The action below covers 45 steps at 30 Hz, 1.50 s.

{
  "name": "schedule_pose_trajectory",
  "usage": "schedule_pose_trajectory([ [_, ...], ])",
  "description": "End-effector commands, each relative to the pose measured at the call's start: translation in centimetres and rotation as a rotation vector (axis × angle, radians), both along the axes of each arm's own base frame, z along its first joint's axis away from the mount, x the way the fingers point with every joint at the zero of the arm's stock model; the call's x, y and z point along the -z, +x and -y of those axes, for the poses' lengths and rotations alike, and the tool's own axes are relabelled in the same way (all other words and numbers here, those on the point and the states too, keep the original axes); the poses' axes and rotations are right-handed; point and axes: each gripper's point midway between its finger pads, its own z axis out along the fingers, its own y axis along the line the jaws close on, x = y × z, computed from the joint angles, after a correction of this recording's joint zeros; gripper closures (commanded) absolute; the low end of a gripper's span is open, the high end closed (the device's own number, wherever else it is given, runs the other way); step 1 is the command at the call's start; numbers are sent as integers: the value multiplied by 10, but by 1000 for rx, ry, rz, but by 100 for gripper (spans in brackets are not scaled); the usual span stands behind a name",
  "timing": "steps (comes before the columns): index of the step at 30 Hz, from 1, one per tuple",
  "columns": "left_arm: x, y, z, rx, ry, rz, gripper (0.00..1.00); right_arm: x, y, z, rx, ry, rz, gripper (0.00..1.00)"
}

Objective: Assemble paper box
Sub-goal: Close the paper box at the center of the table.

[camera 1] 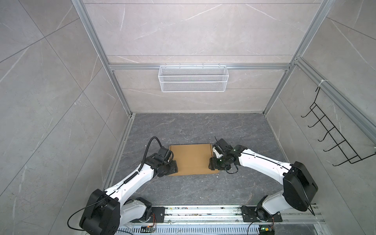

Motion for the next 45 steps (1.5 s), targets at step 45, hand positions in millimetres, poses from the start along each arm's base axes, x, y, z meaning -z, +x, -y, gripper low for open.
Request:
schedule_pose_trajectory([
  [45,-45,80,-10,-109,-263,198,19,-24,42,12,29,203,33,21],
])
